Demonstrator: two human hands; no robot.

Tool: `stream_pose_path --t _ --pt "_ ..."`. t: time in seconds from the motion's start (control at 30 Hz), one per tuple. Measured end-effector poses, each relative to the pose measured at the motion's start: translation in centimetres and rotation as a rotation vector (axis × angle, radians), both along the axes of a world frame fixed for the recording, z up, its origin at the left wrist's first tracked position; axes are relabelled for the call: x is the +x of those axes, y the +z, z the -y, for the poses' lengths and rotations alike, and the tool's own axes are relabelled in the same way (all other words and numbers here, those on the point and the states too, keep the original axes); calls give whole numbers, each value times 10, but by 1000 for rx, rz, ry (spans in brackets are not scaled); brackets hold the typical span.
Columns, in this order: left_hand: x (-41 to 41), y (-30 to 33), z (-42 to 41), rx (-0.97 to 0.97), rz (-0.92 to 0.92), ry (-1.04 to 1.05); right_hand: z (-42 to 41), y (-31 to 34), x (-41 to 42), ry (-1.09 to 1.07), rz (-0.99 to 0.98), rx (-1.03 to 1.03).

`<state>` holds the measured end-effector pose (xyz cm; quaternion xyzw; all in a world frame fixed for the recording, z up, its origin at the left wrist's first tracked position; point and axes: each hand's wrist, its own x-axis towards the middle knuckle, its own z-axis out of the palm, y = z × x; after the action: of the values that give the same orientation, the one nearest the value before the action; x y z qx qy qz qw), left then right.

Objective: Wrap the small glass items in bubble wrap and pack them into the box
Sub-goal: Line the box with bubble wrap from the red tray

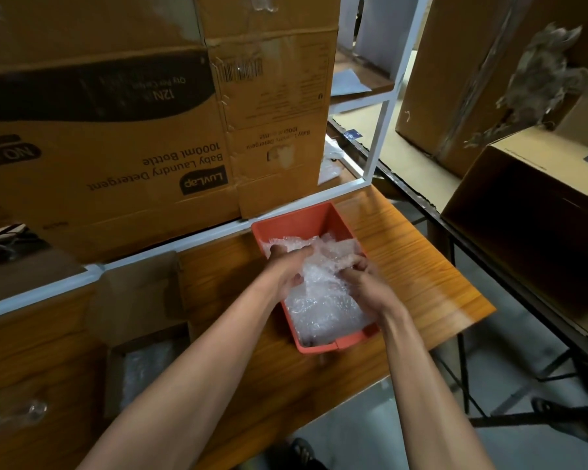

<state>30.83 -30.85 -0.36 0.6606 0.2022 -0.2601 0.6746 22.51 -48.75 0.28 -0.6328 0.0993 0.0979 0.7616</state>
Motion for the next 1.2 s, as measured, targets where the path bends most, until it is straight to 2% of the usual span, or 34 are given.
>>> stream_pose_path --t 0.13,0.23,0.3,0.5,0.63,0.8,1.0,1.13,1.2 --pt "-9 9 -3 -114 12 6 1 4 -9 58 12 89" --pt "-11 14 -12 -79 96 49 10 12 -12 98 -58 214" --pt "-13 19 -22 -104 168 3 10 19 -9 99 -106 234" --pt "-33 43 -50 -128 411 -244 -18 34 9 -27 -55 63" --pt "-37 53 -69 -138 490 -163 -35 48 13 -35 53 4" --pt "-37 56 -101 -98 574 -44 -58 69 13 16 153 -202" --pt "-50 73 -150 -64 650 -54 -105 96 1 32 326 -464" --pt "-67 91 -187 -113 659 -91 -142 112 -8 44 420 -516" --pt "-77 95 -205 -24 685 -147 -162 113 -11 38 446 -562"
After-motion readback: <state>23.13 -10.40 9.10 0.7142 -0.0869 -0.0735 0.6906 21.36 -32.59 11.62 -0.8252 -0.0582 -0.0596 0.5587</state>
